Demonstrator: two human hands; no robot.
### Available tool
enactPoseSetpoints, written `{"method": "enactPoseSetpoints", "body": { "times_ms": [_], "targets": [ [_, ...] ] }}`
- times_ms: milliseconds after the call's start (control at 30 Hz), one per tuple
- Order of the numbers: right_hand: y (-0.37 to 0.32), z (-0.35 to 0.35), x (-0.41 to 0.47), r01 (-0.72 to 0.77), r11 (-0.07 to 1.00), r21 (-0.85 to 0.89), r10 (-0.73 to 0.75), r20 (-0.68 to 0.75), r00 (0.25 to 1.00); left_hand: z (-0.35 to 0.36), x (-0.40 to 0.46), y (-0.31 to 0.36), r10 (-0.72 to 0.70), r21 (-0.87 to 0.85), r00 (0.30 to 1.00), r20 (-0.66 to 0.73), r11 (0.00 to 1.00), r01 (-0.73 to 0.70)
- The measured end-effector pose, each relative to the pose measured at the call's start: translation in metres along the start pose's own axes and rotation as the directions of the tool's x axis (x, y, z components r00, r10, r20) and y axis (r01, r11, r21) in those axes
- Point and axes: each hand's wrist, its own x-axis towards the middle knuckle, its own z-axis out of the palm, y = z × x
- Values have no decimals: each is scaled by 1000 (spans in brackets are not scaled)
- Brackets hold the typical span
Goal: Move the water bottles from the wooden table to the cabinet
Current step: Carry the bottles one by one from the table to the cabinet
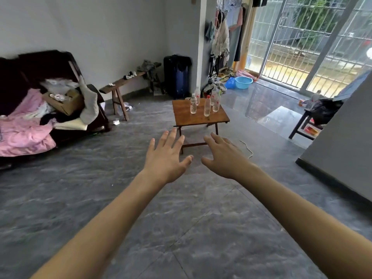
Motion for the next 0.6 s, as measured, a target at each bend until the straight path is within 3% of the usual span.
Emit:
{"method": "enactPoseSetpoints", "body": {
  "times_ms": [600],
  "targets": [
    [16,-24,269,50,998,-24,-49,41,998,-39,237,-96,-68,-27,997,-41,997,67]
  ]
}}
